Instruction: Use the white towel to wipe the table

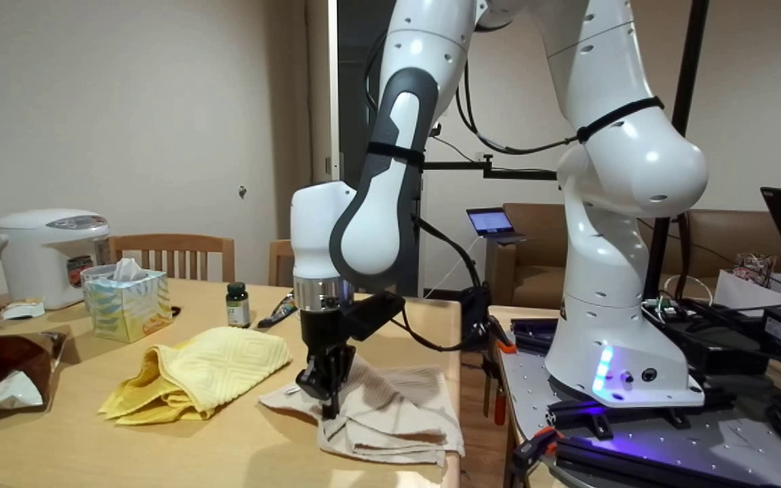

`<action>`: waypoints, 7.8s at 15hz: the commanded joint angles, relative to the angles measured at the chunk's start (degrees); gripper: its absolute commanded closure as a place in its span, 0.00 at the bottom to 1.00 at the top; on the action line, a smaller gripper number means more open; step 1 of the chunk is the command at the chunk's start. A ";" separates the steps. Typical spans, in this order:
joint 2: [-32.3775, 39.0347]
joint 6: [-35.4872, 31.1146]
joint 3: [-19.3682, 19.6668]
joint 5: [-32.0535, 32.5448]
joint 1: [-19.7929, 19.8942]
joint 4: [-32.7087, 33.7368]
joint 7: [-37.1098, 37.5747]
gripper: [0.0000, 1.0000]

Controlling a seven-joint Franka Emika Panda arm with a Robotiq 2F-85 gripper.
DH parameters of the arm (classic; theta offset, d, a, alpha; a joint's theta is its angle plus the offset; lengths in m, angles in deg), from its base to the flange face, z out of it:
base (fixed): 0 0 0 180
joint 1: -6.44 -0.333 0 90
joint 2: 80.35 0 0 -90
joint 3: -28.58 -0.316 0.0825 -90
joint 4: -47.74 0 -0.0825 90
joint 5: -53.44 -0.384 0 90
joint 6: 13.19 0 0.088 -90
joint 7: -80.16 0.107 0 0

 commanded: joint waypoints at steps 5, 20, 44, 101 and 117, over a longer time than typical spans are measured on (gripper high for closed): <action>-0.70 -0.47 0.30 -3.54 4.56 -2.28 -2.95 0.99; -0.96 1.99 -6.47 -23.01 25.94 -1.35 -20.69 0.99; -2.21 12.75 7.45 6.47 4.49 -0.37 -10.67 1.00; -2.18 1.06 -2.01 8.56 6.19 0.27 -12.31 1.00; -1.25 0.36 8.47 9.11 13.20 -3.55 -17.24 1.00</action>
